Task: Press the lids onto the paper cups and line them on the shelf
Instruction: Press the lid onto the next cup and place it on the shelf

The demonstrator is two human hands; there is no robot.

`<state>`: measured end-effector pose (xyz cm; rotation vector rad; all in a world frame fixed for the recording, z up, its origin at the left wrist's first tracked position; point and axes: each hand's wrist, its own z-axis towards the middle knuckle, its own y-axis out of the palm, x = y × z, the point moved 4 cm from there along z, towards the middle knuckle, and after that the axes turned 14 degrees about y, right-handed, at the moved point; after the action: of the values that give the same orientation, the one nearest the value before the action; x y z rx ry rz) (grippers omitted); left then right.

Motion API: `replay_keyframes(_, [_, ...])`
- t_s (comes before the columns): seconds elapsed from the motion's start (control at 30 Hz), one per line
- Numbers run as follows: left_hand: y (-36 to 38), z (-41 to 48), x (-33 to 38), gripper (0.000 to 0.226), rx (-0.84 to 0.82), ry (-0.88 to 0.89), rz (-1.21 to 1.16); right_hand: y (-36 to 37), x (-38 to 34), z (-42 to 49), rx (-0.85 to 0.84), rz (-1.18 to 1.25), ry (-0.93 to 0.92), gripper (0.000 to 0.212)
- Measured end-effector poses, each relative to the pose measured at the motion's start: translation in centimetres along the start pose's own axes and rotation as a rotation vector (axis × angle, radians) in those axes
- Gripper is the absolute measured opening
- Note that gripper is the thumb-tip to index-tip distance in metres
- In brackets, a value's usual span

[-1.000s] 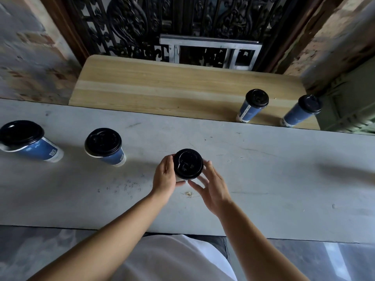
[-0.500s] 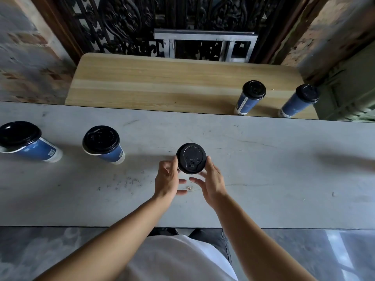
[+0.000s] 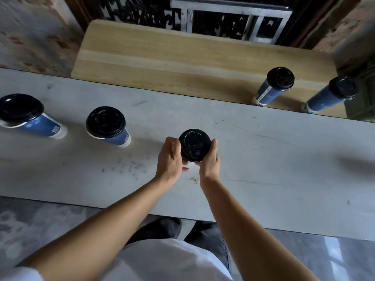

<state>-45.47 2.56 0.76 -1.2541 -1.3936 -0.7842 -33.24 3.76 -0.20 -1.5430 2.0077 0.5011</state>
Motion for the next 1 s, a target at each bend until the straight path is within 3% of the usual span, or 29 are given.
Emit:
replay_keyframes(0.27, [0.8,-0.1,-1.5,0.026,0.083,0.014,-0.108,0.7,-1.4,1.8,0.014,-0.056,-0.121,0.051])
replay_keyframes(0.4, [1.7,-0.5,-1.4,0.049,0.096,-0.144,-0.211,0.5,-2.0,1.8,-0.099,-0.140,-0.042,0.049])
replay_keyframes(0.53, [2.6,0.8,0.6,0.036,0.250,-0.290,-0.272,-0.3,-5.1,2.7,-0.397,-0.374,0.014,0.051])
replay_keyframes(0.67, [5.3,0.9,1.7,0.044,0.315,-0.477,-0.439,-2.9,-8.8,2.4,-0.636,-0.601,-0.092,0.050])
replay_keyframes(0.73, [6.9,0.7,2.1,0.048,0.310,-0.528,-0.553,-4.6,-10.4,2.3,-0.648,-0.839,-0.215,0.063])
replay_keyframes(0.83, [8.9,0.2,2.0,0.049,0.277,-0.586,-0.641,-6.5,-12.4,3.0,-0.540,-1.143,-0.330,0.087])
replay_keyframes(0.93, [10.2,0.3,1.1,0.054,0.230,-0.498,-0.362,-7.5,-14.2,4.4,-0.489,-1.289,-0.402,0.085])
replay_keyframes(1.0, [9.0,0.1,0.0,0.048,0.255,-0.288,0.158,-7.0,-15.8,5.0,-0.454,-1.456,-0.488,0.086])
